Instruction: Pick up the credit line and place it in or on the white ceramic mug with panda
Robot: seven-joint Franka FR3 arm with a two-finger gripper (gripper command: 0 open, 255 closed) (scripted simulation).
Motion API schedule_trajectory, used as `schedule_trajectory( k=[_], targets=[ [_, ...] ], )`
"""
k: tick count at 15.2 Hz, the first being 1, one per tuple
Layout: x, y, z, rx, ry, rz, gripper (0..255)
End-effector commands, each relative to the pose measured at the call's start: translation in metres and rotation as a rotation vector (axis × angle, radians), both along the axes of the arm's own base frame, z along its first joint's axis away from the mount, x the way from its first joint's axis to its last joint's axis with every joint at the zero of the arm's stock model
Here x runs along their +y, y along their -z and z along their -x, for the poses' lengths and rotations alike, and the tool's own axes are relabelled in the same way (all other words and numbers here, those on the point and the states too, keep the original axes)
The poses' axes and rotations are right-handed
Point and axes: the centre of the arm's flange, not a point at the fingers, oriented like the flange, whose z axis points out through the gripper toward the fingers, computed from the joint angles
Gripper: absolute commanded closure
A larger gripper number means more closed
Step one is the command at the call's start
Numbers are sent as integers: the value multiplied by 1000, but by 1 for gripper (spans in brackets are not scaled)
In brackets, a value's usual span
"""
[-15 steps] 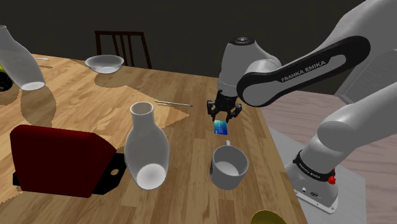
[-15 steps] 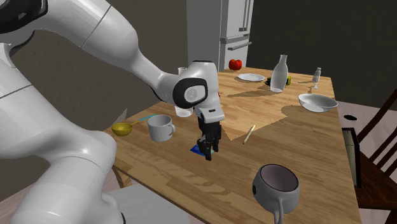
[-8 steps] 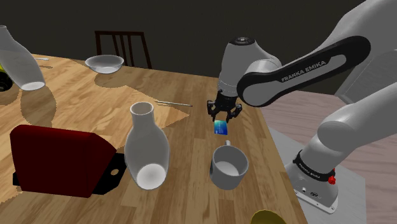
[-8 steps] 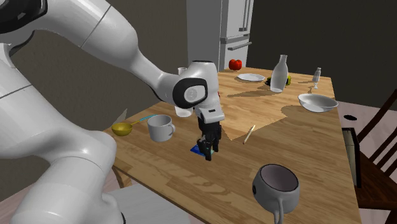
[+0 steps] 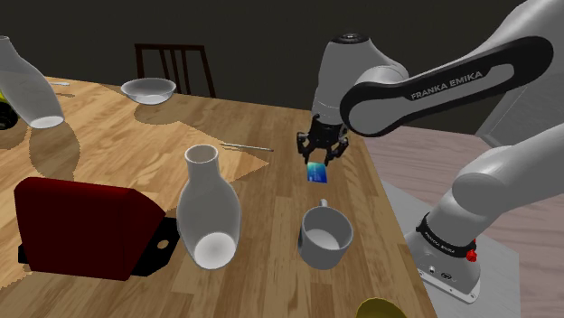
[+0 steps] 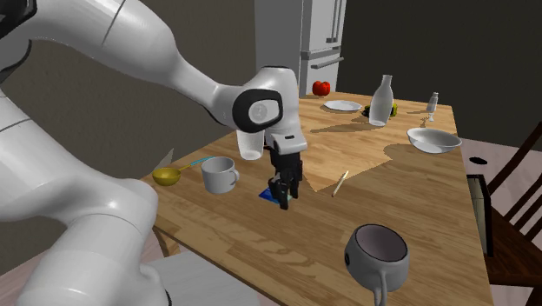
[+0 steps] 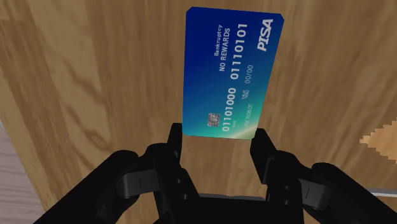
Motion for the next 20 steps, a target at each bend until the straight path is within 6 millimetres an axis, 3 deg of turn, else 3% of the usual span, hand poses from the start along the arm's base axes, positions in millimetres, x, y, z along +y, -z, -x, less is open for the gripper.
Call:
schedule_trajectory(
  k=[1, 20],
  targets=[
    [0, -10, -1, 1, 0, 0, 255],
    [0, -111, -1, 1, 0, 0, 255]
  ],
)
